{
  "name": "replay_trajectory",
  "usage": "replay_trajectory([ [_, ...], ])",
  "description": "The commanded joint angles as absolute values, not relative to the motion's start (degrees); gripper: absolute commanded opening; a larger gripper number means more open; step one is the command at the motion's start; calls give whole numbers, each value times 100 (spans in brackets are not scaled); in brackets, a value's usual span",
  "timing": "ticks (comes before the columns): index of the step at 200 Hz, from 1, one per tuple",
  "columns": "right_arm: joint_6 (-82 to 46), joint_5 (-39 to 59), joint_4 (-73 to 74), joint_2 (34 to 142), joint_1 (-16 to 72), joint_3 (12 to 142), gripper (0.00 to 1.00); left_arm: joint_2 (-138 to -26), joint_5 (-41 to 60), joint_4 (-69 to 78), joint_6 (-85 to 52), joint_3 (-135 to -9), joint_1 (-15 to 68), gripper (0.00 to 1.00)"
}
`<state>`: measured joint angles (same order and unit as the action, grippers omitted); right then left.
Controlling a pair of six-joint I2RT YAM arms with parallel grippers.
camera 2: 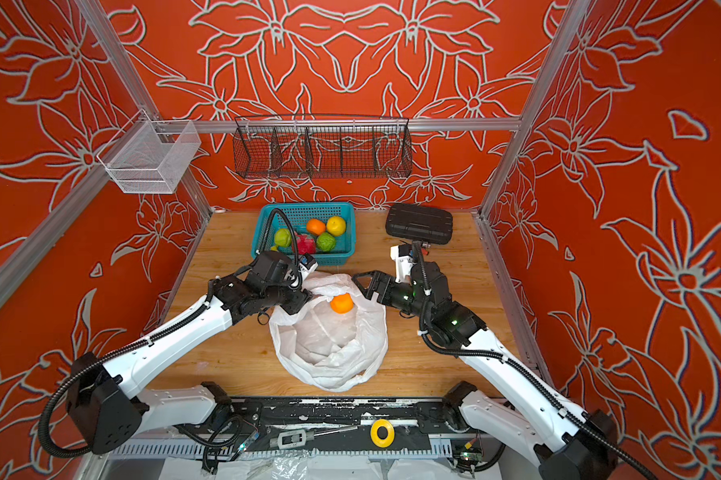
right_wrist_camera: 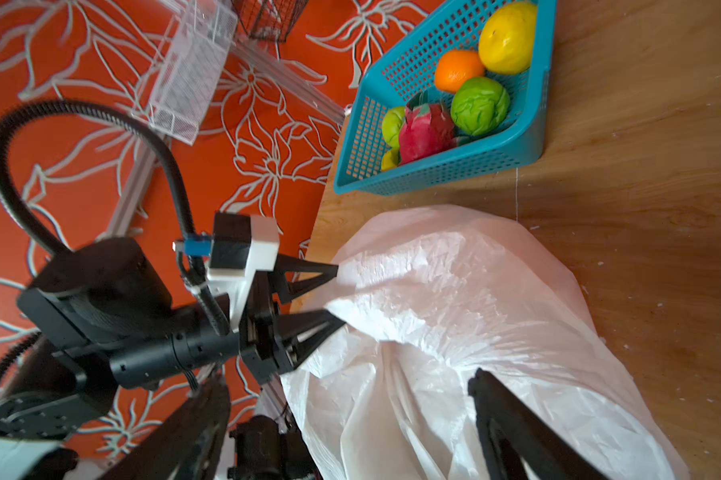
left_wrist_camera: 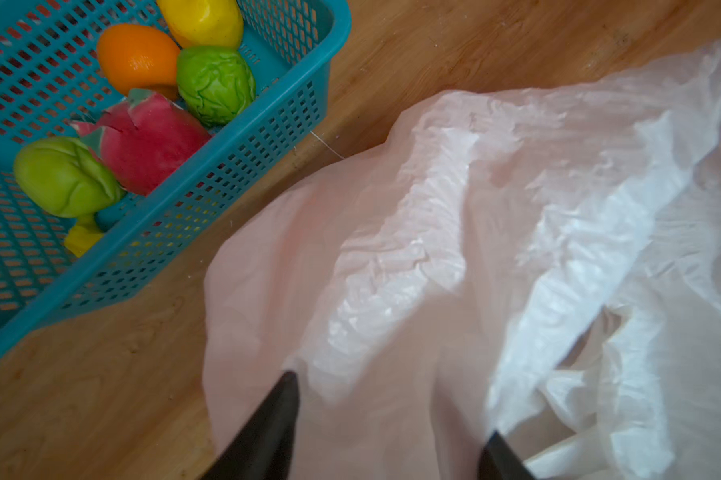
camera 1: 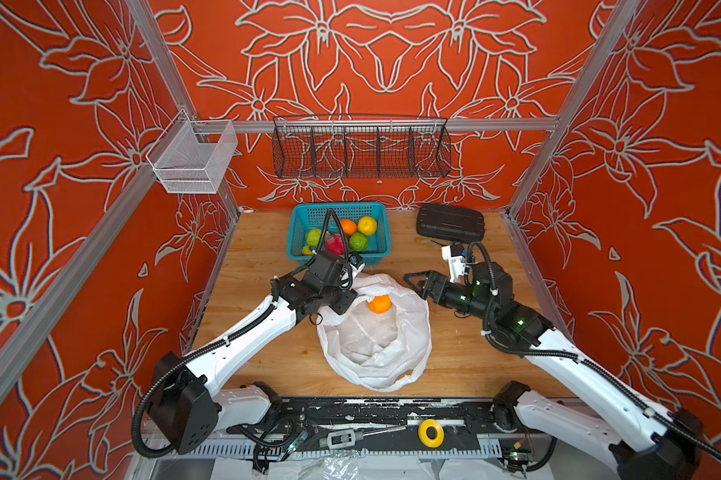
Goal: Untie the knot of the plastic bag and take out the fruit
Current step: 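Move both grippers back over the white bag opening, then hold the bag rim with left gripper while right reaches down to an orange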
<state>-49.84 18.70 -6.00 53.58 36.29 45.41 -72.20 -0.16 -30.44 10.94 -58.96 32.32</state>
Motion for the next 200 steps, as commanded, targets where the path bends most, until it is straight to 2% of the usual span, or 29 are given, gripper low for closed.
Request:
replay_trajectory([
  [1,-4504,1266,-632,5443,4090,4600,90,-7122,-234,-2846,939,-5889,3261,38],
  [26,-4346,888,-111,5635,4550,4231,86,-7111,-459,-2804,790,-5923,3265,23],
  [50,-3816,415,3,5879,5040,4096,85,-7137,-604,-2826,625,-6011,3258,18],
  [116,-2719,-359,379,6965,5846,4029,86,-7209,-182,-2533,99,-6129,3252,14],
  [200,-2661,-1267,195,8673,5837,4693,96,-7212,-260,-2416,-250,-6102,3244,10],
])
